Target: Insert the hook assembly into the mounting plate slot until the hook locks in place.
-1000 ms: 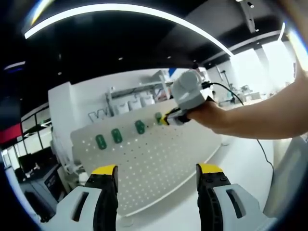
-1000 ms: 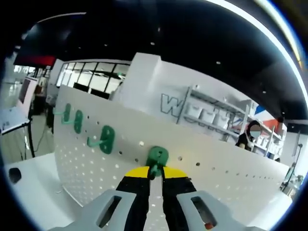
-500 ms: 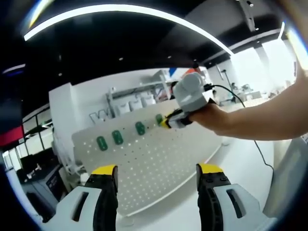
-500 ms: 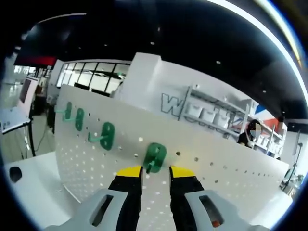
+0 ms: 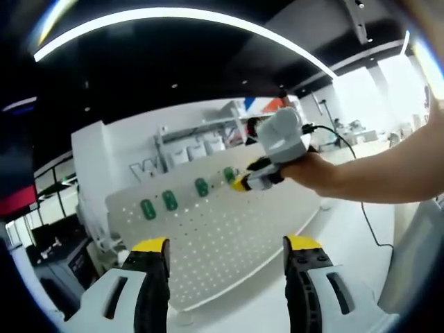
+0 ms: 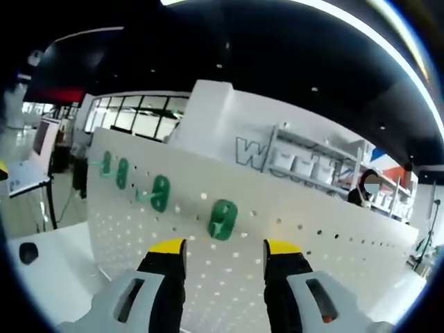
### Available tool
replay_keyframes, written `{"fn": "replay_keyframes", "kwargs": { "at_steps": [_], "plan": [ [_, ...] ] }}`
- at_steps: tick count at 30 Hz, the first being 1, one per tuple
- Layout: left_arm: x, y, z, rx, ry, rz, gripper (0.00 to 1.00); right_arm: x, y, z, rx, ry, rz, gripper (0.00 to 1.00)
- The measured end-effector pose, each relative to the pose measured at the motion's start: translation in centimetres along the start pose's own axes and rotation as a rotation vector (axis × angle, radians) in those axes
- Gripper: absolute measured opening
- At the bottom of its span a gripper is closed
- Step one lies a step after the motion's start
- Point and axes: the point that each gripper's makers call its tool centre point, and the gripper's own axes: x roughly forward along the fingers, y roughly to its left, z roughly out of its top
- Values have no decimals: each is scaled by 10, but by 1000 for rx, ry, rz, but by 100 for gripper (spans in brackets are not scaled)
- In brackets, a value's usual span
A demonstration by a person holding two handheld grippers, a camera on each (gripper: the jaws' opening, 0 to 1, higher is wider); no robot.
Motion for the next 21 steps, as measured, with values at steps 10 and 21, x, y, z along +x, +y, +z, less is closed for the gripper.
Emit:
{"fn": "replay_keyframes", "kwargs": {
  "at_steps": [10,21],
  "plan": [
    [-4,-2,4,-4,2,10,68,-15,2,2,48,-27,59,58],
    [-6,-3,8,-2,-2,22,68,-41,5,7,39,-80,143,62]
  ]
}}
